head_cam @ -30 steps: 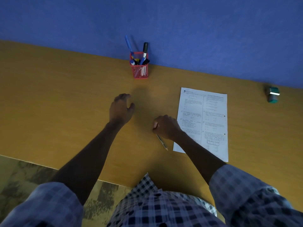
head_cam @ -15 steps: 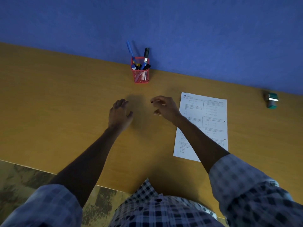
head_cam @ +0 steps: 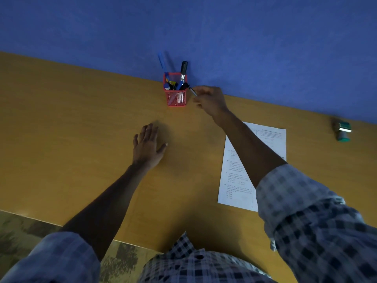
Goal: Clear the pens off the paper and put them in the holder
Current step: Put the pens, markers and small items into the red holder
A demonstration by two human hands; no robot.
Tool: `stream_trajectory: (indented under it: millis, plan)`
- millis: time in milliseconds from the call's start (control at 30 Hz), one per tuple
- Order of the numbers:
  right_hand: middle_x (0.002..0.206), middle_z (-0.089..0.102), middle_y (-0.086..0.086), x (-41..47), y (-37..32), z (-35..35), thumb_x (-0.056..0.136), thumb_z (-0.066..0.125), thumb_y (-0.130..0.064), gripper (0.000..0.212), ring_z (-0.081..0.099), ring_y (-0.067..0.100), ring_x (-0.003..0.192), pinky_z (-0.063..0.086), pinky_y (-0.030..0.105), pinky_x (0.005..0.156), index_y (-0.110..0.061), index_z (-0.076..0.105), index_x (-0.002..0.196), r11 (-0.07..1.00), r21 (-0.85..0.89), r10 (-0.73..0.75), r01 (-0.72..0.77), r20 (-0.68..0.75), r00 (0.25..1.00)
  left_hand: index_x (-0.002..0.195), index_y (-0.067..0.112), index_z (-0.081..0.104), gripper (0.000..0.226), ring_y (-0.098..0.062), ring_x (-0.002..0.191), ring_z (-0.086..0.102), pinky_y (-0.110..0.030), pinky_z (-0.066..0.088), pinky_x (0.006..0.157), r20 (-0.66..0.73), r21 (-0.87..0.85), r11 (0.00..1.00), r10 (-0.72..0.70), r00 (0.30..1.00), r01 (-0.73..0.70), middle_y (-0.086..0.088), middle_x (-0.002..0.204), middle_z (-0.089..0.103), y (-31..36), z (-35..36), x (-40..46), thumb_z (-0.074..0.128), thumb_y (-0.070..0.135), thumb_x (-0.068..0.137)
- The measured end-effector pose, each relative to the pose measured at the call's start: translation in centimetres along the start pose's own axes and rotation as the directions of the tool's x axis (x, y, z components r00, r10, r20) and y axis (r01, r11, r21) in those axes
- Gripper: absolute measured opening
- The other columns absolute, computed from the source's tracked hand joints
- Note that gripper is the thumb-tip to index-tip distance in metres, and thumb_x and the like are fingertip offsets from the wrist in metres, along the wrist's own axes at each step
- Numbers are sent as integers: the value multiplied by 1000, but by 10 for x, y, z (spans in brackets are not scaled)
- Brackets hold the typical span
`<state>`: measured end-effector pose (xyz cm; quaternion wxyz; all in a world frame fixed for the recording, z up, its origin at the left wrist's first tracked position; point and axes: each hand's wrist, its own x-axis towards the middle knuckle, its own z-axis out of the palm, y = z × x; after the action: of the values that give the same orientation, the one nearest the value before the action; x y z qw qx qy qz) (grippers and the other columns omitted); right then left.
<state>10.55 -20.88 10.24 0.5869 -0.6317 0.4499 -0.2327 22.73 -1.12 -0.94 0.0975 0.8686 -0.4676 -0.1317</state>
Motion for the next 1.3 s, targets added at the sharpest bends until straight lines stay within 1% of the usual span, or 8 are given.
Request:
stream_trajectory:
  millis: [100,200,333,533,700,867,1067,1300]
  plan:
    - [81,68,5,13,-11,-3,82,65,2,30,64,11,61,52,17,54,-2,68,112,987,-115,-121,116,-41,992,154,14,22,69,-25,151,12,-49,17,120,15,2,1000,14,1000,-14,-5,164,17,-3,6,-2,46,47,98]
    - [82,70,8,25,-22,-2,78,66,4,18,69,17,72,58,30,71,0,71,94,958,-182,-245,221,-121,962,154,13,22,68,-24,151,13,-49,17,120,-5,-11,1000,29,1000,-29,-4,163,17,-4,10,-4,45,46,98]
    - [84,72,16,36,-35,4,80,65,6,8,72,31,81,59,42,77,1,68,86,978,-8,-207,208,-157,966,153,12,24,69,-25,151,15,-49,18,120,-24,-5,999,40,999,-40,-6,163,20,-6,10,-5,46,46,98]
    - [88,69,15,51,-44,15,87,61,6,10,69,18,72,57,24,65,2,65,95,960,186,-186,210,-141,972,154,13,22,70,-27,150,16,-50,16,120,-24,-9,1000,29,999,-30,-7,162,20,-5,12,-3,47,46,97]
    - [96,72,16,72,-34,32,89,56,3,15,70,26,89,57,36,84,2,70,95,975,-45,-221,217,-113,969,152,10,27,69,-30,149,20,-51,18,119,-46,-12,1000,22,999,-23,-9,160,24,-4,13,-2,49,44,96]
    - [107,72,13,86,-23,39,95,53,-9,23,66,18,98,47,21,83,-4,72,106,912,-353,-226,209,-7,974,146,10,36,64,-32,145,27,-50,21,118,-62,-19,1000,24,998,-25,-13,156,32,-4,11,4,54,42,93]
    - [119,61,21,94,-17,41,98,49,-12,27,61,30,107,51,42,91,-1,68,112,760,-595,-231,261,128,964,143,10,41,61,-31,145,28,-47,22,118,-74,-12,1000,15,997,-16,-12,154,34,-1,12,6,55,41,93]
    - [116,64,9,81,-21,35,95,55,-23,26,62,22,104,53,40,89,-10,63,117,816,-504,-310,281,28,950,144,12,41,60,-31,145,27,-48,21,118,-51,-6,1000,10,999,-10,-12,154,34,0,12,8,54,41,94]
